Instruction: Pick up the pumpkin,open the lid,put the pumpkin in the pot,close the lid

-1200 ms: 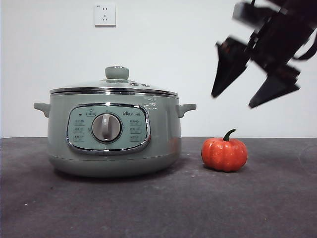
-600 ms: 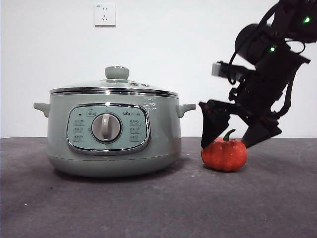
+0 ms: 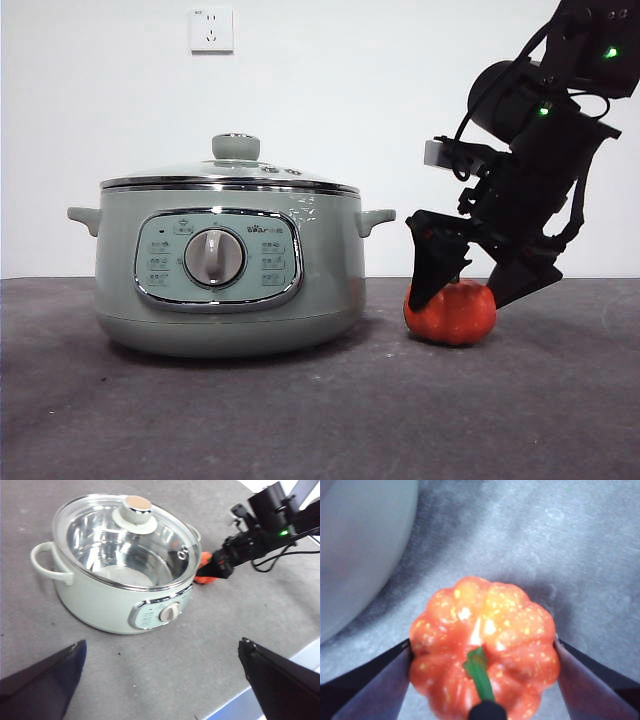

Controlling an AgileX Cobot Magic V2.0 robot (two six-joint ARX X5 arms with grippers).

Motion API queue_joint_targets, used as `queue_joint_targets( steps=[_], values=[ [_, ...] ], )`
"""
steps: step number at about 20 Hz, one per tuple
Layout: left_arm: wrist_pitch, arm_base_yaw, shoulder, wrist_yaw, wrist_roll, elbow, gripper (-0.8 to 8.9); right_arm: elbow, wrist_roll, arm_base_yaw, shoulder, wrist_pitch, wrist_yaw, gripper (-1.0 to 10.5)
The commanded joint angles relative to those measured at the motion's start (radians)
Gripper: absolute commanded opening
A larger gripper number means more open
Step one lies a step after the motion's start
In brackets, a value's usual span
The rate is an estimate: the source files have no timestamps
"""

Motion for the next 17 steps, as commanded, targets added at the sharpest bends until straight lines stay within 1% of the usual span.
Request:
queue_joint_targets(
  steps=[1, 4, 7, 9, 14, 17],
  values=[
    [0.026, -0.002, 0.000, -0.017, 0.008, 0.001, 7.85, 0.000, 0.022, 0.000, -0.073, -0.011, 0.008, -0.1],
    [0.059, -0.002, 0.041, -0.026, -0.003, 0.001, 7.82, 0.000, 0.031, 0.000, -0.211, -0.070, 0.077, -0.1],
    [0.130, -0.010, 0.122, -0.026, -0.011, 0.001, 7.81, 0.000, 0.031, 0.000, -0.393, -0.137, 0.080, -0.1],
    [0.218, -0.039, 0.190, -0.026, -0.011, 0.006, 7.81, 0.000, 0.032, 0.000, -0.512, -0.175, 0.080, -0.1],
    [0.386, -0.165, 0.450, -0.126, -0.007, 0.123, 7.81, 0.000, 0.040, 0.002, -0.740, -0.270, 0.073, -0.1],
    [0.494, -0.240, 0.600, -0.172, -0.006, 0.206, 7.81, 0.000, 0.040, 0.002, -0.808, -0.327, 0.067, -0.1]
  ],
)
